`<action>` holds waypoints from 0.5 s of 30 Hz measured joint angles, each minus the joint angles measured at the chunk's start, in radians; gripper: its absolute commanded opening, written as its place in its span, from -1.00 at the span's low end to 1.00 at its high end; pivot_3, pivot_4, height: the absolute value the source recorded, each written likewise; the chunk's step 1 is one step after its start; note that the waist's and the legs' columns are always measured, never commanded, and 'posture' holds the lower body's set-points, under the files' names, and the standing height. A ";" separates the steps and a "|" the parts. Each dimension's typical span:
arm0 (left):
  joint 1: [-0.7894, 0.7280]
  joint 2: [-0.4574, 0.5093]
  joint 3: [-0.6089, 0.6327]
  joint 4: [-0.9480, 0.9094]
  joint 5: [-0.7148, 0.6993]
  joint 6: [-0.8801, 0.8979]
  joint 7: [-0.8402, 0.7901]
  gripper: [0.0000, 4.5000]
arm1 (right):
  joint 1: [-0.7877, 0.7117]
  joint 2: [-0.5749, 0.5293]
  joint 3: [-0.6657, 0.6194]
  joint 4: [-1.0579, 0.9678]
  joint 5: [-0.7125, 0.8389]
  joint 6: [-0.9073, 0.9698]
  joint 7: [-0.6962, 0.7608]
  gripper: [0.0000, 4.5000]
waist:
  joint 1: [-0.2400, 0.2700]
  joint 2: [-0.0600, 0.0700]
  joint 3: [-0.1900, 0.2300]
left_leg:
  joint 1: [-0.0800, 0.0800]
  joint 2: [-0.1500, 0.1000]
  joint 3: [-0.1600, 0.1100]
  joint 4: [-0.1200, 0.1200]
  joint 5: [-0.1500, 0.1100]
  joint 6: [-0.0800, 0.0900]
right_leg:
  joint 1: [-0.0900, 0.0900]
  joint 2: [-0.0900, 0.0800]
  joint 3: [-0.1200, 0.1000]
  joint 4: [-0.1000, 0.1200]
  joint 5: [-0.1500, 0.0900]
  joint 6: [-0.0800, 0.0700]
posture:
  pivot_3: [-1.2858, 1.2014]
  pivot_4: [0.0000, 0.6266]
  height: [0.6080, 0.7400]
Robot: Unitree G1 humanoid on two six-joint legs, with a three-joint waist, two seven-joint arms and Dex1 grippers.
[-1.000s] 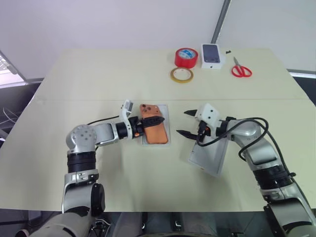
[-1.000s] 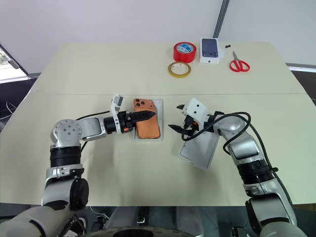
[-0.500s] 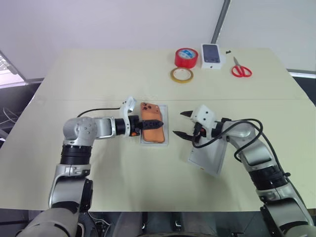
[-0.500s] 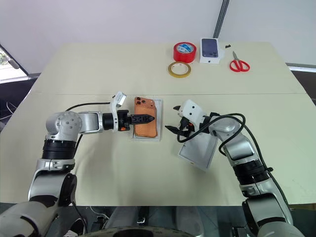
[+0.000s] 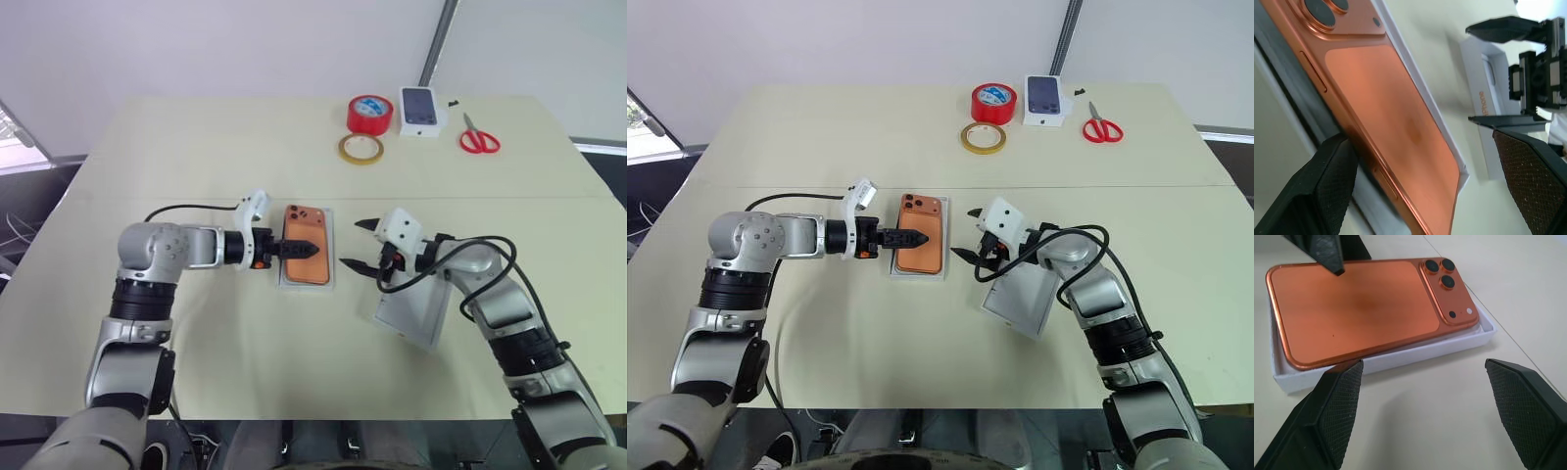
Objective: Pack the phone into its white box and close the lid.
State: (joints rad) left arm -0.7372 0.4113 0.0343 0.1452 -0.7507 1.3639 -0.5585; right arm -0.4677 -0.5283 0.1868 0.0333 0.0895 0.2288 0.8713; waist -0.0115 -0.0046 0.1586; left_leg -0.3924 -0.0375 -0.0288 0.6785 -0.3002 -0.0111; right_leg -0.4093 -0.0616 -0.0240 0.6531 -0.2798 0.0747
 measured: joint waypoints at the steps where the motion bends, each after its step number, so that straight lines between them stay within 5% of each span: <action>1: -0.011 -0.004 0.004 0.007 0.001 0.014 0.011 0.98 | -0.003 0.001 0.000 0.001 -0.001 0.000 0.000 0.86 | 0.000 0.000 0.000 | 0.000 0.000 0.000 0.000 0.000 0.000 | 0.000 0.000 0.000 0.000 0.000 0.000 | 0.03 -0.52 1.00; 15: -0.021 0.033 0.042 -0.011 0.026 0.027 0.026 0.98 | -0.005 0.009 0.002 0.003 -0.007 -0.010 -0.002 0.86 | 0.000 0.000 0.000 | 0.000 0.000 0.000 0.000 0.000 0.000 | 0.000 0.000 0.000 0.000 0.000 0.000 | 0.03 -0.52 1.00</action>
State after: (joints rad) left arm -0.7579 0.4441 0.0762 0.1338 -0.7251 1.3909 -0.5327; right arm -0.4731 -0.5188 0.1888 0.0362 0.0821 0.2184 0.8689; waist -0.0112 -0.0045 0.1587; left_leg -0.3926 -0.0375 -0.0288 0.6786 -0.3002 -0.0112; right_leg -0.4096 -0.0616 -0.0240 0.6534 -0.2798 0.0747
